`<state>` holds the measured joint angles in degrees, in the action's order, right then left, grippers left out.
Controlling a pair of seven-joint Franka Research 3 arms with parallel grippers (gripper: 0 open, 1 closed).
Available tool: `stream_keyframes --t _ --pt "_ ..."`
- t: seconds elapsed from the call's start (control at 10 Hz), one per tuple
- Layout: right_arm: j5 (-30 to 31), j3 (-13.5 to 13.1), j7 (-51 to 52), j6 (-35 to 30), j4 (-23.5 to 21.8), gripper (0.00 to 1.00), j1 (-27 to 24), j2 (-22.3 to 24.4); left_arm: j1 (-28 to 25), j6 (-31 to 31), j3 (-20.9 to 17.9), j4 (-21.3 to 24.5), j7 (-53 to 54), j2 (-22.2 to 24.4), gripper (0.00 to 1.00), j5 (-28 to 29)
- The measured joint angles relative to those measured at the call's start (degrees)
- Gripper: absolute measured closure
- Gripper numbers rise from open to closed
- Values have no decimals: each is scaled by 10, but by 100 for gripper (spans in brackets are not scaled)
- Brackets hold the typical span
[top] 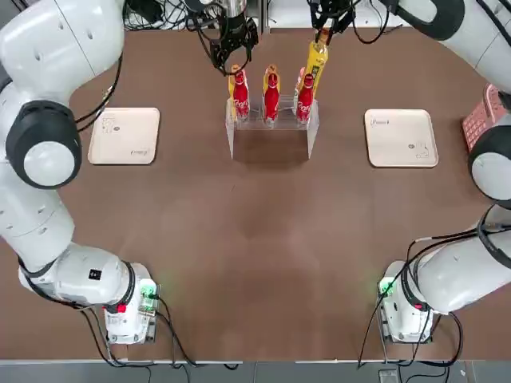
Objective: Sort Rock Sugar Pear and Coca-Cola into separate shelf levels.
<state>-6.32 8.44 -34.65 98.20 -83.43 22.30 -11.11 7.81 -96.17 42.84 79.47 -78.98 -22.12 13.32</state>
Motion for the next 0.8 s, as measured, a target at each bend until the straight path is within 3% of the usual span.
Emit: stream_keyframes --t 0.5,0.8 --pt "-1 -9 -4 -20 28 66 2 -11 -78 27 3 -40 29 17 0 -5" --pt "2 -9 -4 4 29 66 7 -42 -135 70 3 -43 149 28 0 -5"
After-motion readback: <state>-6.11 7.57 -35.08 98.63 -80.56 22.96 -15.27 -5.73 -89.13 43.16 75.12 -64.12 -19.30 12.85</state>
